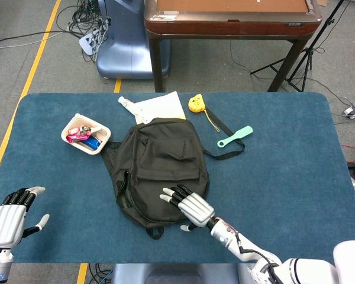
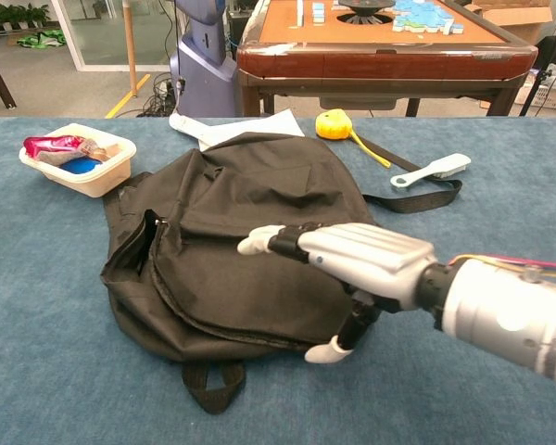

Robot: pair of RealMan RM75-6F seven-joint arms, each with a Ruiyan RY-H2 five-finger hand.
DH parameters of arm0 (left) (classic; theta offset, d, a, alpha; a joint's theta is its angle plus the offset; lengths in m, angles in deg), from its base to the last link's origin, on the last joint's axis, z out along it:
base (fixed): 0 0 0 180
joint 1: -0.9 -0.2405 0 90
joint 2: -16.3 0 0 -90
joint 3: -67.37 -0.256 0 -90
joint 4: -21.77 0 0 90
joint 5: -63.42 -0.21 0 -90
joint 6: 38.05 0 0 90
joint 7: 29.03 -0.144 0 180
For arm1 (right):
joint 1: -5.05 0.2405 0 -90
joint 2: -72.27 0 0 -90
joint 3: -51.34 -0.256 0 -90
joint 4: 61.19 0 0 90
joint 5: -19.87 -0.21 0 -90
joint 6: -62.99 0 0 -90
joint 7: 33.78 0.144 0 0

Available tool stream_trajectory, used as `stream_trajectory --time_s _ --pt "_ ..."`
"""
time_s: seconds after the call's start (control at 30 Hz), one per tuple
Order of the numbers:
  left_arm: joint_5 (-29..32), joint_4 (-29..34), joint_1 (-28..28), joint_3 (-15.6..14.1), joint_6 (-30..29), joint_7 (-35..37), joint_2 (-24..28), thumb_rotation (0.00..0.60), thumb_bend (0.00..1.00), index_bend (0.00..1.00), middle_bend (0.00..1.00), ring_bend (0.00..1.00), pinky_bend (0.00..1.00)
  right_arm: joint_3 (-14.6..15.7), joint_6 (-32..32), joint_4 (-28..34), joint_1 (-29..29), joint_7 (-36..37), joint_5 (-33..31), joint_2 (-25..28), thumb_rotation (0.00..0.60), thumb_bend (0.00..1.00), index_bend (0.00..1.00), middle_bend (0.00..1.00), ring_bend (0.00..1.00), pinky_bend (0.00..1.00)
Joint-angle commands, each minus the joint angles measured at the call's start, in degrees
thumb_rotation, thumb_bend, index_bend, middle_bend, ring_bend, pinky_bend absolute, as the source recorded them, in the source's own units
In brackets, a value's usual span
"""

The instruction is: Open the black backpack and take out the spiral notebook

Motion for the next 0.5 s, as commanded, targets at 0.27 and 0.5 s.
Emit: stream_trajectory --time_s 0.27,0.5 --pt "0.0 -1.2 -0.5 -0.2 -0.2 1.7 0.2 0.600 0.22 0.26 0.28 0.22 0.24 0.3 -1.2 -7.7 1.7 -2.0 -1.5 -7.2 0.600 0.07 0.00 0.00 0.00 0.00" --pt "-0.3 -1.8 -1.0 -0.4 -0.7 2.7 0.3 0.600 0.22 0.27 0.28 0.22 0.24 -0.4 -1.1 -11.9 2.5 -1.0 -3.2 -9.2 0.600 0.07 0.00 0.00 0.00 0.00"
